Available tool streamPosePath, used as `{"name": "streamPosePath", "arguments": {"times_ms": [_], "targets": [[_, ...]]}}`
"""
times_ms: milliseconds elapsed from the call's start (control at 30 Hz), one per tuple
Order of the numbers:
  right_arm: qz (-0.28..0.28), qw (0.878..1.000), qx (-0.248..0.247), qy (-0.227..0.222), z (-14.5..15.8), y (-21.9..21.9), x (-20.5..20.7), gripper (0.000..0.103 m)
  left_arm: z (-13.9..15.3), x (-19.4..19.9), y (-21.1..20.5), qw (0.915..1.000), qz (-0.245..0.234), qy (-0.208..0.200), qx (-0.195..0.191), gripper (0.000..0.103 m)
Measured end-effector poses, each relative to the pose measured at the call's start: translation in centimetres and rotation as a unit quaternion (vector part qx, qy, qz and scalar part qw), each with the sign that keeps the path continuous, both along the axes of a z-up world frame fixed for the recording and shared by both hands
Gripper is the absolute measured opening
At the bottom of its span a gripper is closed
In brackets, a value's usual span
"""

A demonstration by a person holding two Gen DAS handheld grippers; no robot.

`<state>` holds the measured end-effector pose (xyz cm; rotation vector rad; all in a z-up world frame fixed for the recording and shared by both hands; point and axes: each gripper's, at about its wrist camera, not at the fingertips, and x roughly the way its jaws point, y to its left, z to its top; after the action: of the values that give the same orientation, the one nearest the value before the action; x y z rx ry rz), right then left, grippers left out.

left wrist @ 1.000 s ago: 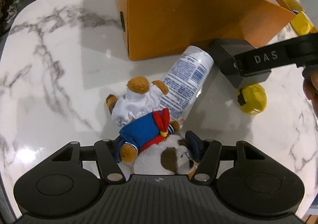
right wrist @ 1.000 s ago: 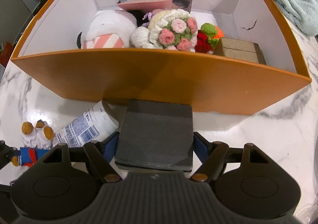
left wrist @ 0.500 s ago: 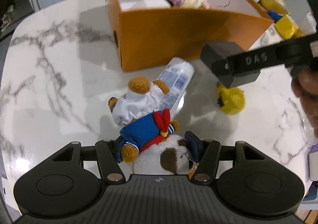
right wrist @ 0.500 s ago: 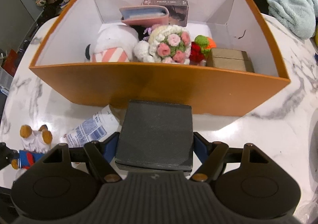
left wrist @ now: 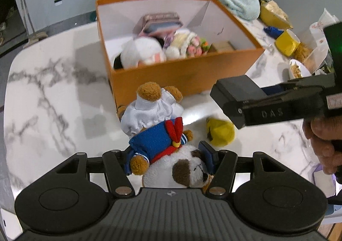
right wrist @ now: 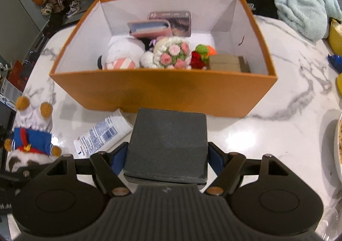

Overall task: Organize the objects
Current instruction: 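Carry the plush dog and black box over the orange box and lower them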

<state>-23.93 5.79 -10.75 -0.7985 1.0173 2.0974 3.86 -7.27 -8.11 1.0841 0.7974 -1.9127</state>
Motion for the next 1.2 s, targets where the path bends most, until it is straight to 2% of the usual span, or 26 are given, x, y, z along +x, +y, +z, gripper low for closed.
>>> {"name": "streamPosePath", "arguments": {"times_ms": [367, 600, 733, 933, 1200], "targets": [[-0.034, 0.998, 0.035, 0.033, 4.1, 1.6, 3.4, 0.077, 4.5, -1.1, -5.2, 0.9976, -0.002, 0.021, -0.066, 0.069], [-0.054, 0.996, 0.064, 0.038, 6.1, 4.7, 3.6, 0.077, 8.3, -2.9, -10.3, 0.9918, 0.001, 0.035, -0.123, 0.069], [-0.062, 0.994, 0.08, 0.039, 7.0, 6.7, 3.3, 0.077, 9.1, -3.9, -12.5, 0.9895, 0.001, 0.039, -0.139, 0.069], [-0.071, 0.991, 0.106, 0.036, 8.0, 10.0, 2.2, 0.077, 8.5, -6.0, -15.2, 0.9872, -0.018, 0.02, -0.157, 0.069], [-0.071, 0.991, 0.118, 0.005, 5.8, 13.7, -1.0, 0.077, 3.5, -8.9, -17.2, 0.9774, -0.075, -0.073, -0.184, 0.069]]}}
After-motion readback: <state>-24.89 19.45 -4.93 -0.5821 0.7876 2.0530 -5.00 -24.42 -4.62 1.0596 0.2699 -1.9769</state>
